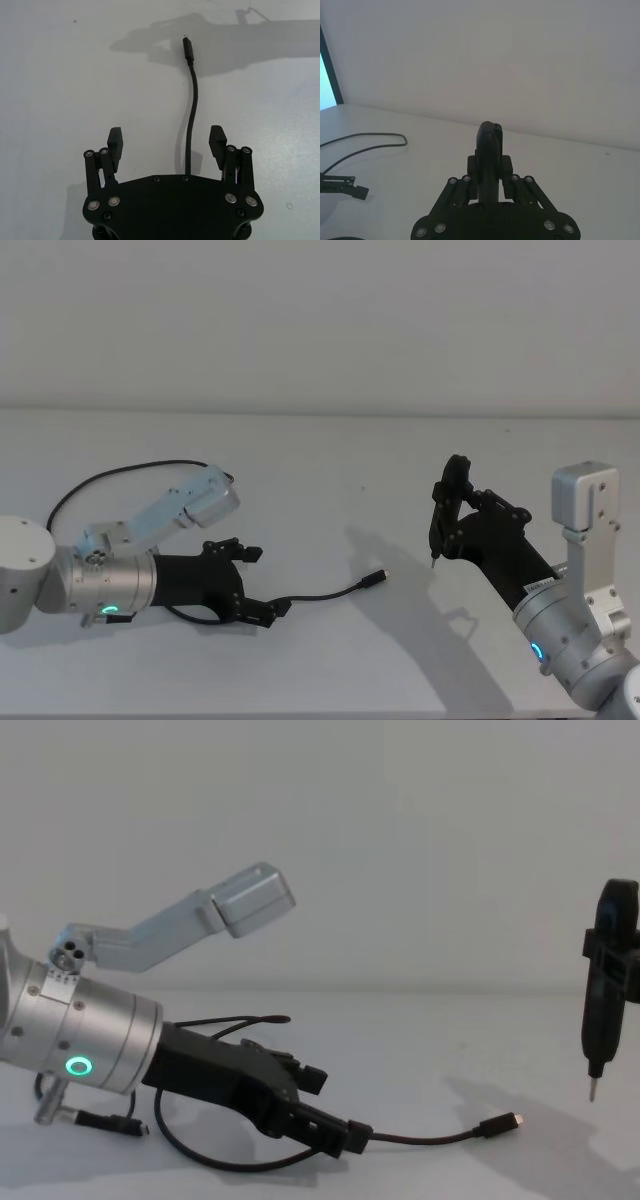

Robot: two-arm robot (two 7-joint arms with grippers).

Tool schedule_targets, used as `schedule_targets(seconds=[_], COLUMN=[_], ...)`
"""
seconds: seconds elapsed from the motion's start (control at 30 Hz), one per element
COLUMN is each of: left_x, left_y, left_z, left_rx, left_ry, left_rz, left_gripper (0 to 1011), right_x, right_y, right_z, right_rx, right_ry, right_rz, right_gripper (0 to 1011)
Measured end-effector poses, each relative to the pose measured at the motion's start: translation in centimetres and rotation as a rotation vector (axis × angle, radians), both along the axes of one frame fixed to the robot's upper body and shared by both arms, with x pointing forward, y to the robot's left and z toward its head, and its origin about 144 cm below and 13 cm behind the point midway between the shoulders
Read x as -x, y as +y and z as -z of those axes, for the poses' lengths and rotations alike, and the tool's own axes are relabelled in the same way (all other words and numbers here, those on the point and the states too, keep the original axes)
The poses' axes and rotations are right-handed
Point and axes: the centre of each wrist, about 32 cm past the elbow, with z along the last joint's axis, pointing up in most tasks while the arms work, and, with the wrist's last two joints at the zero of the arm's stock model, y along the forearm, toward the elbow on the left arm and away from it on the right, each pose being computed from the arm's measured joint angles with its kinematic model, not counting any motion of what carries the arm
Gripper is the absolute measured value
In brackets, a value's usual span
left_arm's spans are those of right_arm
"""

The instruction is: Pick up the data cable with the one hand.

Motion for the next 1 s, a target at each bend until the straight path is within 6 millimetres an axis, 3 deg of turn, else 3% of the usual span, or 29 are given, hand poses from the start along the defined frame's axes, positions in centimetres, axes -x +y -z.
schedule_targets(seconds=[0.73,1.0], left_x=[-0.7,-0.8], left_y=[-1.2,-1.4], left_z=[0.9,1.0], left_rx=[-0.017,-0.018], left_ry=[0.006,0.006], left_rz=[-0.027,-0.029], left_gripper=[1005,826], right_x=[0.0,0.0], right_y=[0.0,0.0], right_z=[0.0,0.0], right_rx=[0.0,0.0], right_ry=[0.0,0.0], right_rz=[0.0,0.0], right_gripper=[274,274])
